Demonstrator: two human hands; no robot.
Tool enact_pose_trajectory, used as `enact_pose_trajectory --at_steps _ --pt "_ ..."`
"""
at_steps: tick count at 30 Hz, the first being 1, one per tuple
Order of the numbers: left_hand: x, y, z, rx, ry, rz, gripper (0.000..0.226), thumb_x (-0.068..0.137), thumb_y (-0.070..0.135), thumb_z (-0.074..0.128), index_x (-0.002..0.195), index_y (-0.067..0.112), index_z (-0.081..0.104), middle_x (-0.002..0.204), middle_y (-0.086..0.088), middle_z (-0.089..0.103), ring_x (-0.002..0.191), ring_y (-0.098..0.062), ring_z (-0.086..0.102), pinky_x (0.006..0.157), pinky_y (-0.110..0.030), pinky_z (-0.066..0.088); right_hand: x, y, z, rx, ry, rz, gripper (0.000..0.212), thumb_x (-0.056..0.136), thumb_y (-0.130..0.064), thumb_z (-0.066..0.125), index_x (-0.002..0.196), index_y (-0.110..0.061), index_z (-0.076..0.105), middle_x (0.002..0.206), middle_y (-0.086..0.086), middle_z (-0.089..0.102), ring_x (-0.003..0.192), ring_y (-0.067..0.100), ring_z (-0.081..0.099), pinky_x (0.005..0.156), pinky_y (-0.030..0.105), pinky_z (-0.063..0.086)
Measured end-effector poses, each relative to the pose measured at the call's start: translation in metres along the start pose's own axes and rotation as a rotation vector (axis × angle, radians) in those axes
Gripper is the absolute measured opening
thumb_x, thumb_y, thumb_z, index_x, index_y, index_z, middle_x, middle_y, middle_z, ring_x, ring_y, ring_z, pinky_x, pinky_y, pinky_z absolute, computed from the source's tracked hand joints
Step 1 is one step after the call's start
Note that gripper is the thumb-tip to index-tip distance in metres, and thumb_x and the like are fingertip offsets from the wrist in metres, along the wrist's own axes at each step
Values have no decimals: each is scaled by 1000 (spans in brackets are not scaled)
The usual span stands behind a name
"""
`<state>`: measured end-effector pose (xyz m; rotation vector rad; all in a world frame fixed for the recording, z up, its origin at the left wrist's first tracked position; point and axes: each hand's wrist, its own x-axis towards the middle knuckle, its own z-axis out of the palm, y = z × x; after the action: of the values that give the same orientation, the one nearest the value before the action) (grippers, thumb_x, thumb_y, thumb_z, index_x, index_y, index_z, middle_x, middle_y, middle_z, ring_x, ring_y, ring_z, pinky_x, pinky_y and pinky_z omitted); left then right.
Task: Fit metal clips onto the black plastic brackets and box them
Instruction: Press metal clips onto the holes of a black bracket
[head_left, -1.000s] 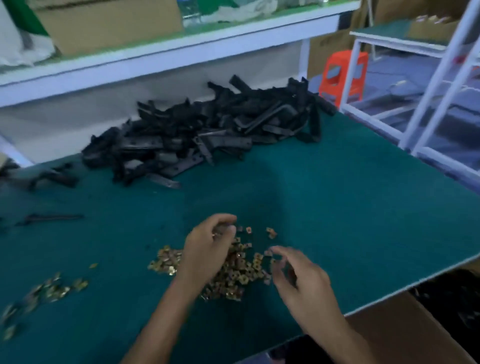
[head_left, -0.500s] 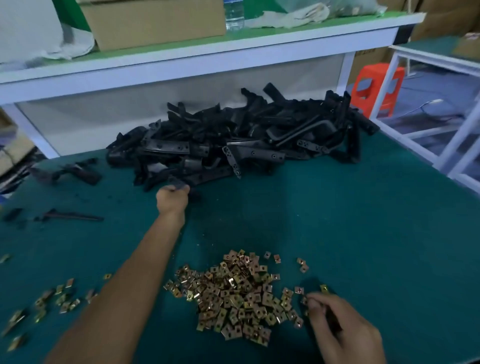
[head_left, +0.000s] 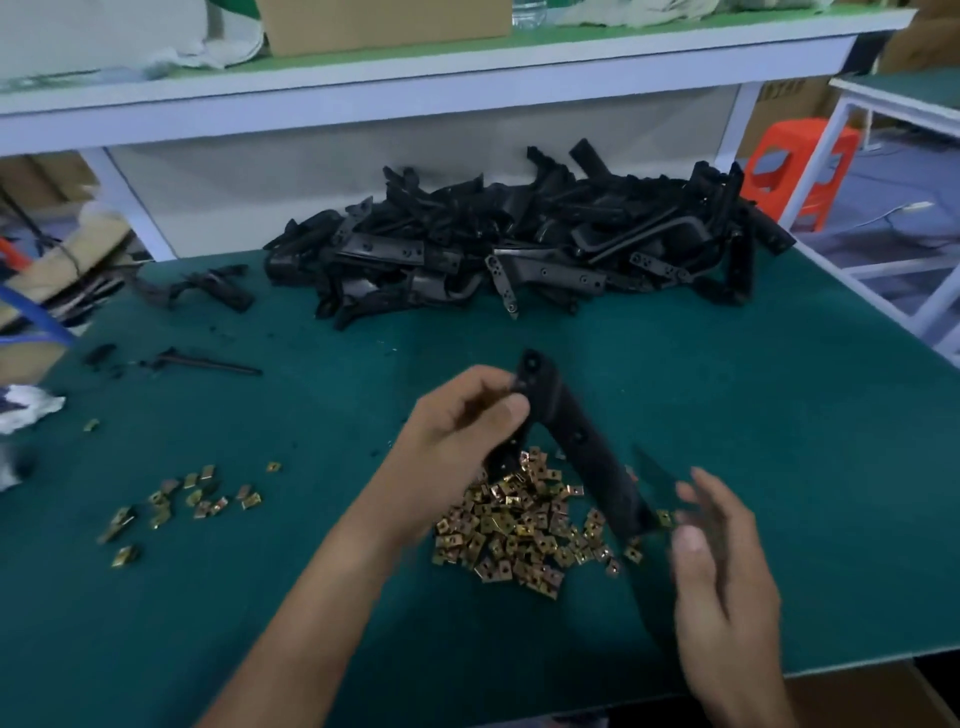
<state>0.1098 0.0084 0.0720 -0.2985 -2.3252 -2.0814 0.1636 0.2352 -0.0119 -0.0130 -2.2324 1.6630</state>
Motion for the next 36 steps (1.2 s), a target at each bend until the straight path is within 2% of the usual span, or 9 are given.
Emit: enact_pose_trajectory --at_steps 2,5,8,11,15,19,23,28,36 --pt "-4 2 19 -36 -76 7 13 101 24 58 102 20 70 93 0 66 87 -13 58 81 -30 48 1 -9 6 -167 -33 -77 68 79 -80 58 138 -47 45 128 -37 50 118 -10 50 91 1 35" --pt "3 0 38 -83 -93 -33 22 104 33 52 106 24 72 98 4 71 90 -8 63 78 -20 51 2 -6 20 -182 14 -17 48 77 -66 69 119 -63 46 106 -45 58 92 -22 56 74 -2 39" --pt "19 -17 42 240 -47 -52 28 107 39 44 109 32 71 95 9 72 84 -12 67 71 -27 53 5 9 20 2 190 102 37 85 -42 75 104 -64 52 94 -42 64 80 -17 61 67 -1 40" --pt "26 -48 45 715 14 36 24 105 29 51 118 24 70 110 9 71 98 -10 62 86 -30 51 9 17 15 157 289 166 28 87 -41 76 105 -54 59 92 -35 67 79 -11 63 66 1 42" --pt "38 -78 55 1044 -1 97 34 103 34 53 134 24 64 123 -4 63 117 -24 50 102 -35 43 11 21 17 136 217 206 30 88 -40 75 101 -59 57 93 -32 68 81 -6 64 67 15 46" --pt "49 -89 66 1140 -41 51 34 101 40 54 132 31 64 125 0 56 119 -22 43 102 -34 35 10 20 17 98 157 200 29 87 -38 73 99 -58 56 91 -36 67 79 -8 64 62 10 44" --pt "50 -85 68 1011 0 7 16 94 34 66 109 27 69 115 4 64 112 -18 50 98 -32 38 9 22 17 54 130 160 28 86 -36 74 102 -52 57 89 -35 67 78 -10 64 62 4 43" --pt "28 -62 52 453 102 -94 9 93 27 70 95 35 67 91 19 71 89 7 64 76 -8 48 4 23 17 -39 51 87 31 85 -41 74 107 -52 56 87 -27 68 73 -4 64 60 9 44" --pt "-30 -28 20 -213 249 -177 18 95 11 67 95 24 79 98 -3 76 92 -12 68 83 -26 54 0 20 22 -242 -134 -52 51 80 -55 69 124 -55 43 90 -27 65 79 7 64 65 30 51"
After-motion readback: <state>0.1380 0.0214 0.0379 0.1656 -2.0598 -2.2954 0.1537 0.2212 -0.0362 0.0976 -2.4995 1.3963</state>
